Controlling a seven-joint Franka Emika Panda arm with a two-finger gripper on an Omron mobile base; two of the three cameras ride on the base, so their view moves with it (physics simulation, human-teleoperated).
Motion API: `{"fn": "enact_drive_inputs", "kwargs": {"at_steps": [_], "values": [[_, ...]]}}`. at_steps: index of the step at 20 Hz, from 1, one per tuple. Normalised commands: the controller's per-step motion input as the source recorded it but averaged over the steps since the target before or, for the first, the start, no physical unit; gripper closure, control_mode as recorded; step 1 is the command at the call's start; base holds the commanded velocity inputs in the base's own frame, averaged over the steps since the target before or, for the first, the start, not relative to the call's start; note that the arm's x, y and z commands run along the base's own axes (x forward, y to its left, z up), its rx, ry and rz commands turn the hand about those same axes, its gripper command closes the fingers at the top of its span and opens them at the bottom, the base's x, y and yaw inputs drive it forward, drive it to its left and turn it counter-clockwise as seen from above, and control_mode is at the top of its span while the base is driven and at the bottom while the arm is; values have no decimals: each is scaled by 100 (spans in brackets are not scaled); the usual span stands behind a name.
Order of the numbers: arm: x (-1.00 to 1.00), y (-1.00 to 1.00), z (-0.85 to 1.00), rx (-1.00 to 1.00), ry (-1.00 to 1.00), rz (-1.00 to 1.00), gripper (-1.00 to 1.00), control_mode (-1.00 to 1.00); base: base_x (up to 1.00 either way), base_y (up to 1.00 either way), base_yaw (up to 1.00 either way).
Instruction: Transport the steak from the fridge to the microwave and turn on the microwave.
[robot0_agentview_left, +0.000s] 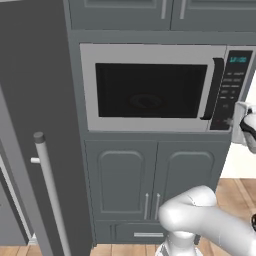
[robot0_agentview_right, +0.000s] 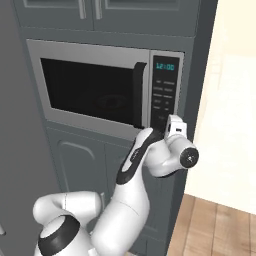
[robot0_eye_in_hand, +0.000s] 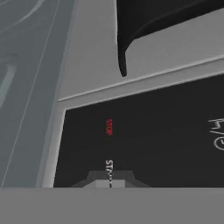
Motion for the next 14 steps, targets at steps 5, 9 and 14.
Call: {"fn": "enact_drive_inputs", "kwargs": {"at_steps": [5,9,14], "values": [[72,57,-93,3,11,-15,100,-100,0,0,0],[75,59,-100,2,12,-14,100,-100,0,0,0],[75,60,-100,4,7,-18,100,-100,0,0,0]]}}
